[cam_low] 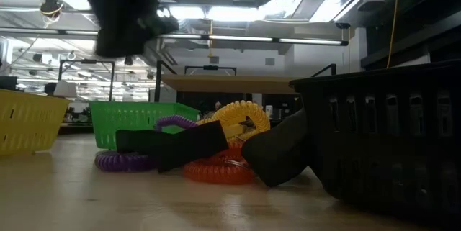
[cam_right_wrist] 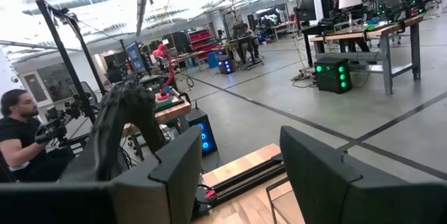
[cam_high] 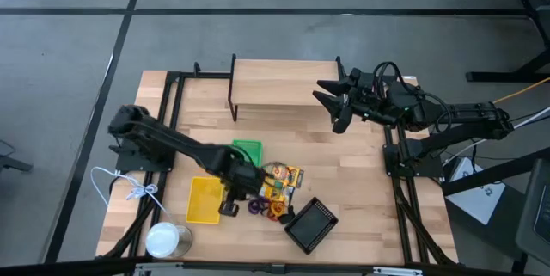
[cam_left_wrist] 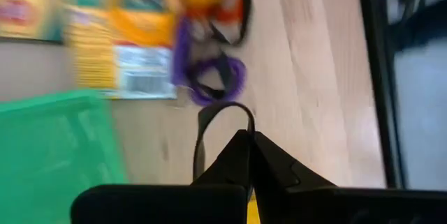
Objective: Pick & Place Office Desk Supplies
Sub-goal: Put the black rubber band into the yellow basket
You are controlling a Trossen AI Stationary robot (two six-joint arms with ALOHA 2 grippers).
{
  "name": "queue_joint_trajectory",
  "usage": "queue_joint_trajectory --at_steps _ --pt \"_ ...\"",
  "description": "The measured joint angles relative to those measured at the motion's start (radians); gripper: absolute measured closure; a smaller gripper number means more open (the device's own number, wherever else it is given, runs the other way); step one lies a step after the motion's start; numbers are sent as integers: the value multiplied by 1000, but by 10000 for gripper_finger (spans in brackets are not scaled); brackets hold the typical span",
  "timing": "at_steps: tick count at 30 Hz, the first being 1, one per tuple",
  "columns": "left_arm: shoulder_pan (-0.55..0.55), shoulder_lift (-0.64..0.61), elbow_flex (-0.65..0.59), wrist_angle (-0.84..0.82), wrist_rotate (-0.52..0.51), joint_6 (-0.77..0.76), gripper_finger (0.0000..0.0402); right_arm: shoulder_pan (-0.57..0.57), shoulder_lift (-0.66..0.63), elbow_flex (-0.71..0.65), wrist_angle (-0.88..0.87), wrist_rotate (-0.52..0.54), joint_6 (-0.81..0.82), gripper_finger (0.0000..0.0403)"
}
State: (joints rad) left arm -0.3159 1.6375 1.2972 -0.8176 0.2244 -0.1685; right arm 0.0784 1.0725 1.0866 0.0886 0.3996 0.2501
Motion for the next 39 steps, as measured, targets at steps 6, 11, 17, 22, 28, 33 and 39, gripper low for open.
queue_joint_trajectory --at_steps 6,11,17,22,28,33,39 --pt "-1 -161 1 -24 -65 -170 399 0 0 0 0 0 -1 206" --pt "-79 -225 1 -166 -75 -318 399 0 0 0 -1 0 -4 206" --pt "-208 -234 -110 -152 -18 -499 398 0 0 0 -5 0 -8 206" --pt "-280 -233 -226 -75 -74 -652 398 0 0 0 -10 0 -23 206" --pt "-305 -233 -287 -70 -76 -779 377 0 0 0 -9 0 -23 206" --pt "-305 -233 -311 -71 -64 -798 314 0 0 0 -8 1 -23 206" --pt "-303 -233 -310 -68 -69 -816 224 0 0 0 -8 4 -23 206"
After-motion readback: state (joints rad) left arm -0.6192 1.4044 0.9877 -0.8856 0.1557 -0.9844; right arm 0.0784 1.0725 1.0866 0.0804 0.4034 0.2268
